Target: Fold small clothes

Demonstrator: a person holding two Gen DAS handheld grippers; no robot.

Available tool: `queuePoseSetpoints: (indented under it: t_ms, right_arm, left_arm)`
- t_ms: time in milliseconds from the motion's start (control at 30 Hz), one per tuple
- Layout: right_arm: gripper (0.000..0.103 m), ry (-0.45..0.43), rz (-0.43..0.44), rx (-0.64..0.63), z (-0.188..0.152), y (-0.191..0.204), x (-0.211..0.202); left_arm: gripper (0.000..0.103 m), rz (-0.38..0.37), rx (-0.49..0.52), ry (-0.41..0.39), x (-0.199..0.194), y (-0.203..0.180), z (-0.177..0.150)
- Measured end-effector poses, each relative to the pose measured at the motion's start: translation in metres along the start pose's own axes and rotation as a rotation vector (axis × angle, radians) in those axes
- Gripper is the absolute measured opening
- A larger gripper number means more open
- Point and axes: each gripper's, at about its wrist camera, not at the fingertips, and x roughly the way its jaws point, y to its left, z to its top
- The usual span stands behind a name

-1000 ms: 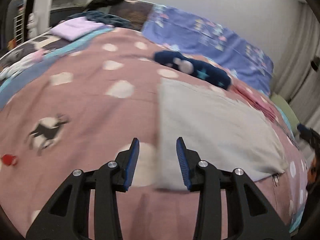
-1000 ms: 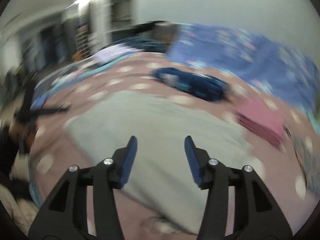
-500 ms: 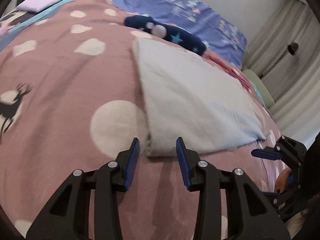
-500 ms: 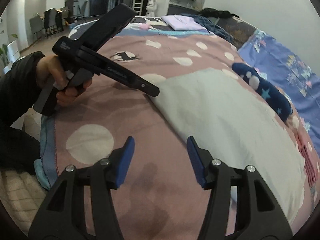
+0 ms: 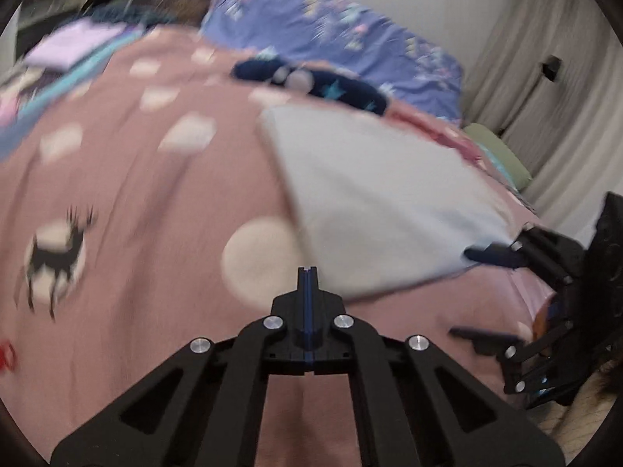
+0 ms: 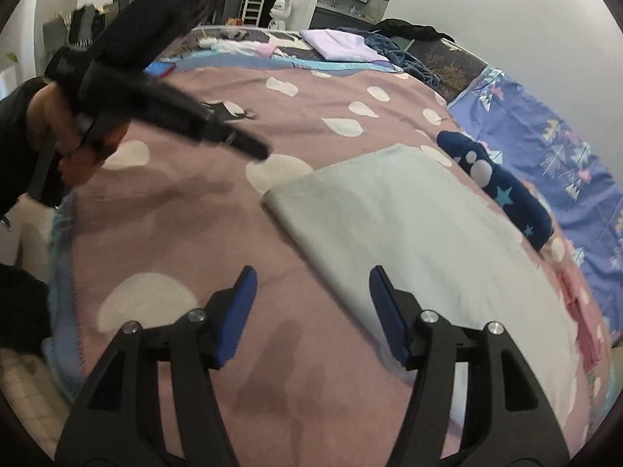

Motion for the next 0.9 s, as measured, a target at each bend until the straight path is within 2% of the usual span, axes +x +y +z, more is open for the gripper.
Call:
queuePoseSetpoints:
  t_ms: [133, 200, 333, 400, 433, 467, 500, 533, 633, 733, 767, 833, 867, 900]
  right_arm:
    - [0.059, 0.033, -0.082, -0.064, 0.008, 0.014, 0.019]
    - [0.059, 0.039, -0.103, -0.106, 0.014, 0.022, 0.027]
    - [0.055, 0.052, -0.163, -0.207, 0.023, 0.042, 0.053]
    - [0.053, 0.046, -0.195, -0.24, 0.027, 0.05, 0.065]
    - [0.052, 0.039, -0.21, -0.248, 0.03, 0.053, 0.069]
    - [0.051, 0.035, -0.22, -0.252, 0.033, 0.054, 0.073]
    - [0.049, 0.033, -0.225, -0.251, 0.035, 0.054, 0.076]
    - [0.048, 0.034, -0.235, -0.245, 0.038, 0.052, 0.079]
    - [0.038, 0.045, -0.243, -0.226, 0.041, 0.047, 0.087]
    - [0.022, 0.056, -0.24, -0.231, 0.041, 0.046, 0.092]
    - [0.01, 0.057, -0.244, -0.233, 0.041, 0.045, 0.093]
    - [0.006, 0.061, -0.236, -0.21, 0.045, 0.039, 0.095]
    - [0.005, 0.052, -0.219, -0.192, 0.048, 0.036, 0.093]
    - [0.002, 0.029, -0.202, -0.183, 0.052, 0.033, 0.087]
  left_arm:
    - [0.002, -0.005, -0.105, -0.026, 0.003, 0.022, 0.004]
    - [0.016, -0.004, -0.106, -0.045, 0.002, 0.024, 0.011]
    - [0.029, -0.013, -0.109, -0.069, 0.006, 0.03, 0.034]
    - [0.042, -0.049, -0.123, -0.067, 0.015, 0.033, 0.048]
    - [0.043, -0.058, -0.126, -0.063, 0.019, 0.033, 0.053]
    - [0.048, -0.079, -0.127, -0.044, 0.028, 0.034, 0.06]
    - [0.057, -0.101, -0.126, -0.02, 0.038, 0.034, 0.066]
    - [0.06, -0.114, -0.123, -0.001, 0.046, 0.034, 0.071]
    - [0.061, -0.111, -0.123, 0.059, 0.079, 0.036, 0.089]
    - [0.065, -0.141, -0.165, 0.053, 0.105, 0.043, 0.109]
    - [0.066, -0.157, -0.181, 0.044, 0.11, 0.046, 0.115]
    - [0.066, -0.188, -0.248, 0.03, 0.122, 0.055, 0.128]
    - [0.054, -0.197, -0.276, 0.022, 0.126, 0.058, 0.133]
    - [0.014, -0.206, -0.297, 0.018, 0.13, 0.06, 0.139]
